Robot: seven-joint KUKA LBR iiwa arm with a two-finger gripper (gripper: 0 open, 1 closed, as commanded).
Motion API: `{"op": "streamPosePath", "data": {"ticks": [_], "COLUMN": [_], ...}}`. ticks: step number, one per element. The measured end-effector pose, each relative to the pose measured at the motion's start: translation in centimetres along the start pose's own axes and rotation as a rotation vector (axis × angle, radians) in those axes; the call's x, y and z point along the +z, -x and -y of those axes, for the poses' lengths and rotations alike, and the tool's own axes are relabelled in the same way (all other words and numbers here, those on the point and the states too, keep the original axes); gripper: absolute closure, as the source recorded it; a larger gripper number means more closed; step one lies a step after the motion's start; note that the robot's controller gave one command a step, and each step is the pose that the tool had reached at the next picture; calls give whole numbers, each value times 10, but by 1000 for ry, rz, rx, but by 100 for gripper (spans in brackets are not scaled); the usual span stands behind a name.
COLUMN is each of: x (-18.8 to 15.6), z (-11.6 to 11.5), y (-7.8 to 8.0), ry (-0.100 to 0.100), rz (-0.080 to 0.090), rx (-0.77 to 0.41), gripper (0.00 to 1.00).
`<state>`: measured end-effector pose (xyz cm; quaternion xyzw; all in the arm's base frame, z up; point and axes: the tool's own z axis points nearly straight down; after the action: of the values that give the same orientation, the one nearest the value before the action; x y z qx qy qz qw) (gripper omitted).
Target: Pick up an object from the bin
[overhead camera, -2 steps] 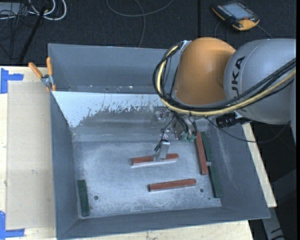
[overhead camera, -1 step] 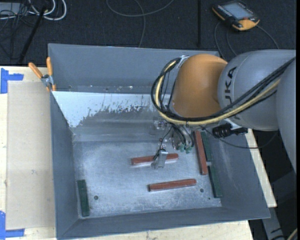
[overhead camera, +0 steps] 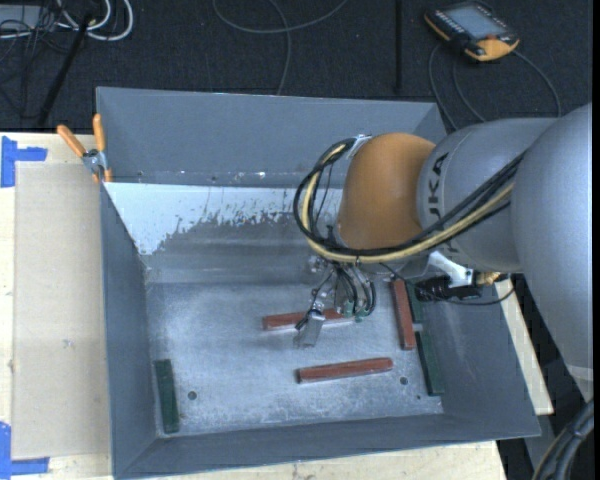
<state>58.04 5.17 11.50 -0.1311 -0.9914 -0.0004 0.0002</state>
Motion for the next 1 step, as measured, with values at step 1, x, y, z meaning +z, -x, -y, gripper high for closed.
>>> {"op": "streamPosePath", "data": {"ticks": [1], "x": [44], "z": [-5], "y": [-38], "ry": [0], "rz": [4], "rx": [36], "gripper": [100]}}
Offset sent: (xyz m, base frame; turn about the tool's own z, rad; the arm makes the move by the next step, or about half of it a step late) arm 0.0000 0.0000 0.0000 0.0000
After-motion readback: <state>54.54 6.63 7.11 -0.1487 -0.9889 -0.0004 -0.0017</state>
